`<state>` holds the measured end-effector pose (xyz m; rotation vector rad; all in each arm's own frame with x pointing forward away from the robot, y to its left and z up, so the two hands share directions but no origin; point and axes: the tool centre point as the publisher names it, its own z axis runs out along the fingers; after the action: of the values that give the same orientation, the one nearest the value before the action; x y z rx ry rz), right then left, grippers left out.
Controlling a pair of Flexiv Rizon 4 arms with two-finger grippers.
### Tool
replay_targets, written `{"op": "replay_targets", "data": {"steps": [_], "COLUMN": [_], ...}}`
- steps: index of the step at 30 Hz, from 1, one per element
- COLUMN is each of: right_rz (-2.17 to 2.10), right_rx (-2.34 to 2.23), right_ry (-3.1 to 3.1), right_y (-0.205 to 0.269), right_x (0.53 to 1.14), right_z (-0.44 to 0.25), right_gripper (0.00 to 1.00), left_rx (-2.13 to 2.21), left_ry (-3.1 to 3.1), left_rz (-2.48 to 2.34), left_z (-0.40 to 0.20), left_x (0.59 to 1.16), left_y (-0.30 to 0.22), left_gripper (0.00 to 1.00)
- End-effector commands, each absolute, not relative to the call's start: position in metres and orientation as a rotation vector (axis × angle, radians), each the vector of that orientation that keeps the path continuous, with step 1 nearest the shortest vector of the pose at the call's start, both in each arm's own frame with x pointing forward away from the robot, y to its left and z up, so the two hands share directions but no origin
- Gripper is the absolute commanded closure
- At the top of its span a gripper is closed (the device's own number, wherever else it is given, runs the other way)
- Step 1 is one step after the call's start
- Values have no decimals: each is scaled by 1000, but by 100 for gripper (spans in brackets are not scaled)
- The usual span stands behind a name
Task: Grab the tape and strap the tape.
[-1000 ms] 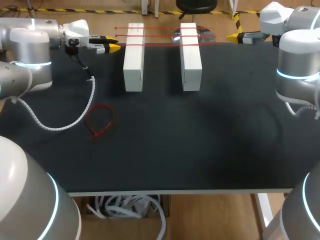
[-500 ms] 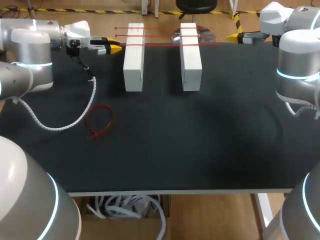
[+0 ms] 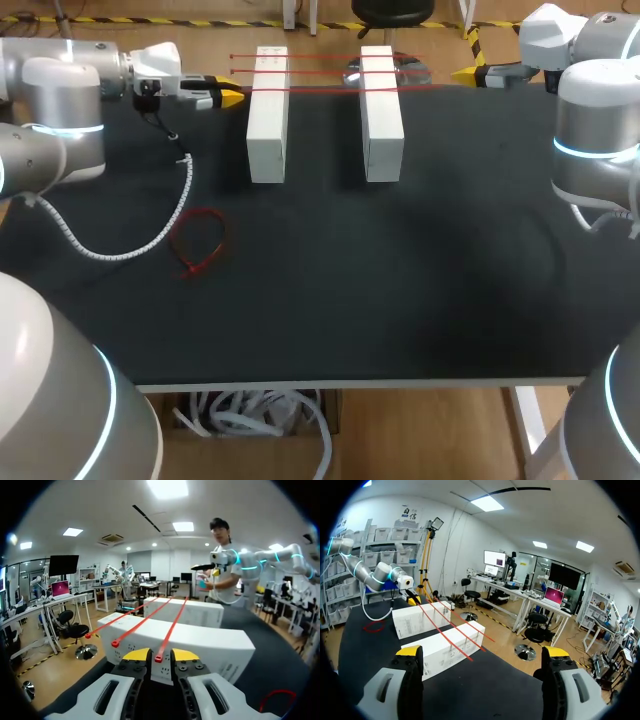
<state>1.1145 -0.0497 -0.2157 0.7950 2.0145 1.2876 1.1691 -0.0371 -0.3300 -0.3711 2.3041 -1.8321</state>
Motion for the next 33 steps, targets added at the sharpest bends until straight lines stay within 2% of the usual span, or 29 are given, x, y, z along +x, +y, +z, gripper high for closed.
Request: {"op": "replay_targets", "data": {"steps": [1,6,8,13,18,19,33], "right_rz": [1288,1288,1288,1288,1288,1288,1288], "right_rx": [795,795,795,795,795,795,795], "right_ry": [2015,2015,2015,2015,2015,2015,2015], "right_y": [-50,-50,-50,-50,-50,-50,-50], "right_x": [1114,1114,1114,1114,1114,1114,1114], "right_z": [-216,-216,-216,-216,-216,-216,-216], "right_gripper": [0,0,0,0,0,0,0], "left_rx": [-365,-356,-354,-350,-360,-359,-192], "left_ry": [2304,2304,2303,2306,2310,2311,2297], "left_rz": [-1838,-1834,-1832,-1825,-1822,-1822,-1852], "left_z": [-330,-330,-330,-330,-332,-332,-317], "left_x": [1172,1174,1175,1176,1175,1175,1169], "left_y": [-37,-37,-36,-36,-36,-36,-31], "left_gripper": [82,83,88,94,95,100,100]}}
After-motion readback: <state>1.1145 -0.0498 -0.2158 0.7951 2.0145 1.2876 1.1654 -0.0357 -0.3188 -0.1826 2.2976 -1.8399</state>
